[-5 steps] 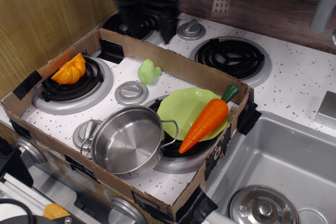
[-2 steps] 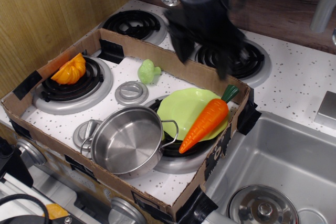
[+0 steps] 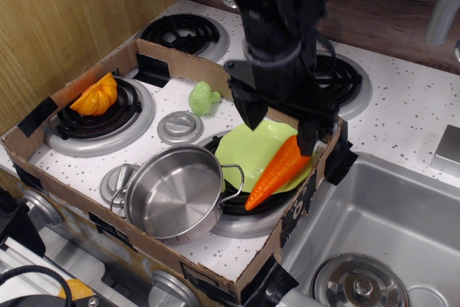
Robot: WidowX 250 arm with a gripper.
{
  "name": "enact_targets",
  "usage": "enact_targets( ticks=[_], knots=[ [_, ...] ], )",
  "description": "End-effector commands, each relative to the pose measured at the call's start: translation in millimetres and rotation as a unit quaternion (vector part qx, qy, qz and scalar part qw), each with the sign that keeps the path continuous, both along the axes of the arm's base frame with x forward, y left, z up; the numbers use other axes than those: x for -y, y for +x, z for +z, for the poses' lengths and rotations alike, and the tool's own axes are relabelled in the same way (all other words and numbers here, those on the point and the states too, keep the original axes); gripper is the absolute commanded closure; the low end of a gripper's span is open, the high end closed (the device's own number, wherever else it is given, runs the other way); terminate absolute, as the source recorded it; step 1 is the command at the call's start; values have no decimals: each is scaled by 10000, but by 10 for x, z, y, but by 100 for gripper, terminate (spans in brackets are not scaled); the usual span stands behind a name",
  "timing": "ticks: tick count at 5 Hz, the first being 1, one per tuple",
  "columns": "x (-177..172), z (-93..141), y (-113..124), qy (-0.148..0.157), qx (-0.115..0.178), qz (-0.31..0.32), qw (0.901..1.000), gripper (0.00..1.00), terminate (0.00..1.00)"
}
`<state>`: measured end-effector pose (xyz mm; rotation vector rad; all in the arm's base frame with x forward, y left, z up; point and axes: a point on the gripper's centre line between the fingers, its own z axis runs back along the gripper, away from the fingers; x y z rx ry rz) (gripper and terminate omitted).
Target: Take carrot off plate
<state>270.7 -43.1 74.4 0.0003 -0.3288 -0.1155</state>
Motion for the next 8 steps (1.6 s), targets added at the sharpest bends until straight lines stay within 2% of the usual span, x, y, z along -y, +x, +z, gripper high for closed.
enact_targets(
  ticks=[1, 2, 5, 6, 7, 8],
  knots=[
    [-109, -143, 83, 56, 224, -61, 9997, 0, 0],
    [-192, -220, 98, 72, 271, -1, 9996, 0, 0],
    [-179, -525, 78, -242, 378, 45, 9990, 0, 0],
    [-170, -499, 71, -227, 324, 33, 9992, 100, 0],
    [-140, -413, 87, -258, 295, 60, 9992, 100, 0],
    [-87, -269, 128, -477, 229, 89, 9986, 100, 0]
  ],
)
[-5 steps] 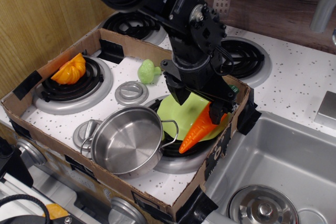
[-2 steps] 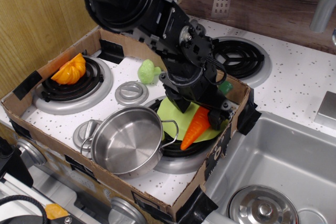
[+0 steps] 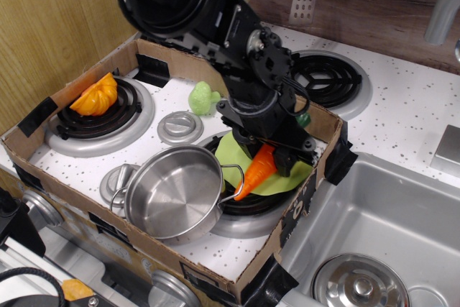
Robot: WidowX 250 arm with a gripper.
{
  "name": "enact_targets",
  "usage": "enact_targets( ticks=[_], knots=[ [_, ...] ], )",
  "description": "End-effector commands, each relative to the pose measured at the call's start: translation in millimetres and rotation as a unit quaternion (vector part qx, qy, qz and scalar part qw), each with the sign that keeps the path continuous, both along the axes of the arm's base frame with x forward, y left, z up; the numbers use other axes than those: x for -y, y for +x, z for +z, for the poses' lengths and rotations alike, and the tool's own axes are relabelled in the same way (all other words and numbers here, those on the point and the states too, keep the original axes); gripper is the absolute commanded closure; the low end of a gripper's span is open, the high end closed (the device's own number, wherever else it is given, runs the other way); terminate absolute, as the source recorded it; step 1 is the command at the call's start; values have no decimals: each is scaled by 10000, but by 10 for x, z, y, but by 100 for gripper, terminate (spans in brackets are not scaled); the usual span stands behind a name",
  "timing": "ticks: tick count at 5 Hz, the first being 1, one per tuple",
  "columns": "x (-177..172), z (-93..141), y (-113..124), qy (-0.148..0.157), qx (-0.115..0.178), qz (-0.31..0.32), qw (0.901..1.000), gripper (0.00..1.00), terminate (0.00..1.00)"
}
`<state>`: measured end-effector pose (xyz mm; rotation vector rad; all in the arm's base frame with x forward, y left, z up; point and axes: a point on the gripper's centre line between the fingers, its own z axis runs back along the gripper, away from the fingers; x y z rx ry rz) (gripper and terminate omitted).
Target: Take carrot off plate
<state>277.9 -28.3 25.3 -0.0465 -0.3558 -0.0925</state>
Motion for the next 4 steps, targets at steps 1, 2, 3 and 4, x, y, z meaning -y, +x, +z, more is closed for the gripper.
enact_targets(
  ticks=[1, 2, 3, 4],
  knots=[
    [46, 466, 139, -358, 134, 333, 9987, 100, 0],
    [-31, 718, 252, -434, 446, 1071, 9923, 100, 0],
    [-217, 850, 226, -101, 420, 1896, 9809, 100, 0],
    [-395, 892, 60, 129, 465, 3018, 9522, 100, 0]
  ],
)
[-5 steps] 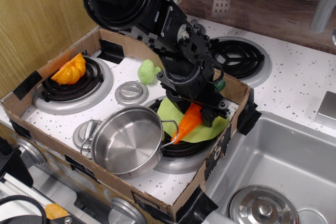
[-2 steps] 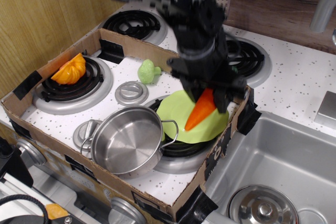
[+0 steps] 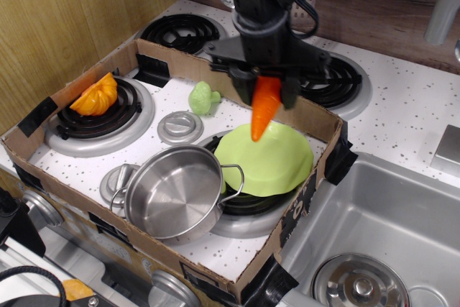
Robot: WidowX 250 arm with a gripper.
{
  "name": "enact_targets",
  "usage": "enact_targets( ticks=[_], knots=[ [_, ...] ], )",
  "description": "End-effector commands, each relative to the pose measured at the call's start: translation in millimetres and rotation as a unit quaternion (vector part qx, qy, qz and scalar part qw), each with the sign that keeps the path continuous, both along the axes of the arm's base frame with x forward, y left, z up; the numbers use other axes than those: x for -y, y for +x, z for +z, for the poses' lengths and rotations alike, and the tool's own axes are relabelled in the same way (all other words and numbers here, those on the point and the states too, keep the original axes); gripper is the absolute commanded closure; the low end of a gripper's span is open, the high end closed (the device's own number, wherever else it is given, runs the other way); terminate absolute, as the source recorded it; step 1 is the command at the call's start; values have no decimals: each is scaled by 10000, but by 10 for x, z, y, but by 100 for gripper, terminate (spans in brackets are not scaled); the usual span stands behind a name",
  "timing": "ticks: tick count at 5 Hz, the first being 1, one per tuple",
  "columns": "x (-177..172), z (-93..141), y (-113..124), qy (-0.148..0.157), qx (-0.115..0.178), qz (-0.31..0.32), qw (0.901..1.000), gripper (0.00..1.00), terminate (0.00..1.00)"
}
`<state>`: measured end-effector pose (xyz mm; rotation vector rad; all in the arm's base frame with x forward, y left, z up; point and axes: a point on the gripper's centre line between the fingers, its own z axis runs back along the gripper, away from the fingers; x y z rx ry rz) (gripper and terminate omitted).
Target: Take carrot off plate
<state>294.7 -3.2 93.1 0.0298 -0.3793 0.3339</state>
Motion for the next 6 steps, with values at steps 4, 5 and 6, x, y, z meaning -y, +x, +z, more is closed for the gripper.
enact_targets(
  ticks=[4, 5, 6],
  knots=[
    [-963, -20, -785, 698, -735, 4349, 8948, 100, 0],
    [-1143, -240, -943, 464, -587, 4742, 8773, 100, 0],
    [-1277, -307, -1046, 340, -545, 5043, 8611, 100, 0]
  ],
)
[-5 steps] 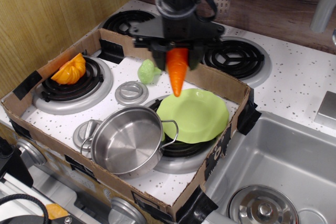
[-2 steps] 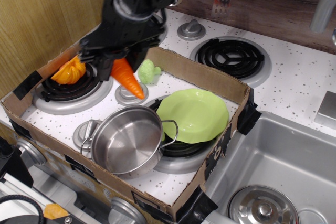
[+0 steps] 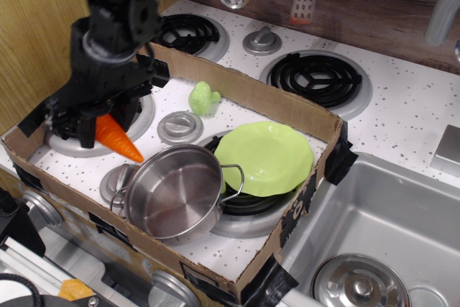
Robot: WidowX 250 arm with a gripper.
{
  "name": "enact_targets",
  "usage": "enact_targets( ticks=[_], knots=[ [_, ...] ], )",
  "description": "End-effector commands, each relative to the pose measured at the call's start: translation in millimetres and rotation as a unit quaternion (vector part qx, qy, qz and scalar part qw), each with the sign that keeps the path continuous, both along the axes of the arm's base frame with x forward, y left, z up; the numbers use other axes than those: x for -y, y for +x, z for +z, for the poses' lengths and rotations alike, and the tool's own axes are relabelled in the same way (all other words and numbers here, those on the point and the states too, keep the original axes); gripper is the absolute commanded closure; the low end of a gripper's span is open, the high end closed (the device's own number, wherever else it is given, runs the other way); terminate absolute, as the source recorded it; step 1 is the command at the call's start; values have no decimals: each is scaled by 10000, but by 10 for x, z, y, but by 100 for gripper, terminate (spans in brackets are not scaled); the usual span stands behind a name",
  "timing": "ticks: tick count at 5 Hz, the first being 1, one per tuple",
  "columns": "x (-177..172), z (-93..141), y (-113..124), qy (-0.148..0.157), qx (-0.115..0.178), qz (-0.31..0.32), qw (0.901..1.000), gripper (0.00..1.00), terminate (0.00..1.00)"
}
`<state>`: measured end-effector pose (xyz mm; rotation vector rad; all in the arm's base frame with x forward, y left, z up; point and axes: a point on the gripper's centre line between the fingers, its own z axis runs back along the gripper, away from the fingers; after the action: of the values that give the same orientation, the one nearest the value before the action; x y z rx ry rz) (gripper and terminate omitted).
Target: Take carrot off plate
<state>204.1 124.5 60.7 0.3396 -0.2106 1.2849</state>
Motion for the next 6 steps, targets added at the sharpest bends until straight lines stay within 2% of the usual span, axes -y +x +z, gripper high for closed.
enact_targets(
  ticks=[1, 2, 3, 4, 5, 6],
  knots=[
    [-101, -85, -198, -10, 239, 382, 9990, 100, 0],
    [-187, -235, -266, -137, 342, 217, 9991, 100, 0],
    [-183, -214, -290, -180, 421, 41, 9989, 0, 0],
    [-203, -210, -312, -238, 493, -120, 9984, 0, 0],
    [-192, -146, -302, -147, 382, -236, 9989, 0, 0],
    [-163, 47, -207, -4, 356, -458, 9983, 0, 0]
  ],
)
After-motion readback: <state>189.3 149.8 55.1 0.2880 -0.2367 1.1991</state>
